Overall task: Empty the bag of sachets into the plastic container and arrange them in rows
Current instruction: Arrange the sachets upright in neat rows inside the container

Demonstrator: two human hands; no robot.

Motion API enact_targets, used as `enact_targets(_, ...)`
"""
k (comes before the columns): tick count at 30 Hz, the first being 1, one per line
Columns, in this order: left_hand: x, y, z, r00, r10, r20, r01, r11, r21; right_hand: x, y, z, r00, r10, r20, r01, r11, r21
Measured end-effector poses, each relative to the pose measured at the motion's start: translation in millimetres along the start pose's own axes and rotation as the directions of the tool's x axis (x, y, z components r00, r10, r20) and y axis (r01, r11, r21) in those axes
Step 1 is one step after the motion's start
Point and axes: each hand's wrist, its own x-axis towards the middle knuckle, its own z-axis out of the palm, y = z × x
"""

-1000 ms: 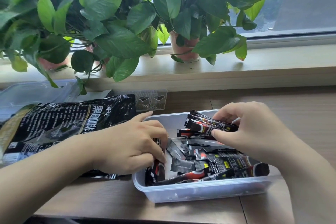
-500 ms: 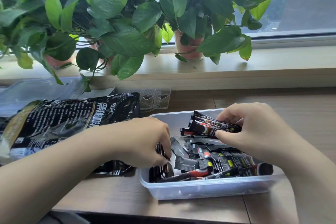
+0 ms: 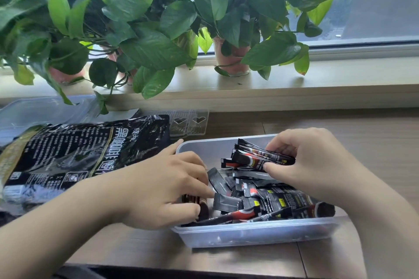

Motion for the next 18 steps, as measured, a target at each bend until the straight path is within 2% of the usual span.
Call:
enact_targets(4, 1, 5, -1, 1.0, -0.002, -0.003, 0.002, 0.998, 0.057, 0, -1, 0, 1.0, -0.007, 0.006, 0.007, 1.0, -0.009)
enact_targets(11, -3, 9, 6, 0.992, -0.068, -0.11, 0.072, 0.997, 0.035, -2, -7, -3, 1.0, 0.014, -0.027, -0.015, 1.0, -0.025)
enact_targets(15, -2, 11, 7, 0.987, -0.081, -0.138, 0.089, 0.995, 0.052, -6, -23, -9, 0.995, 0.095, -0.023, -0.096, 0.994, -0.049)
enact_targets(18, 0, 14, 9, 0.986, -0.085, -0.144, 0.097, 0.992, 0.083, -7, -43, -7, 0.975, 0.205, 0.088, -0.205, 0.979, -0.01)
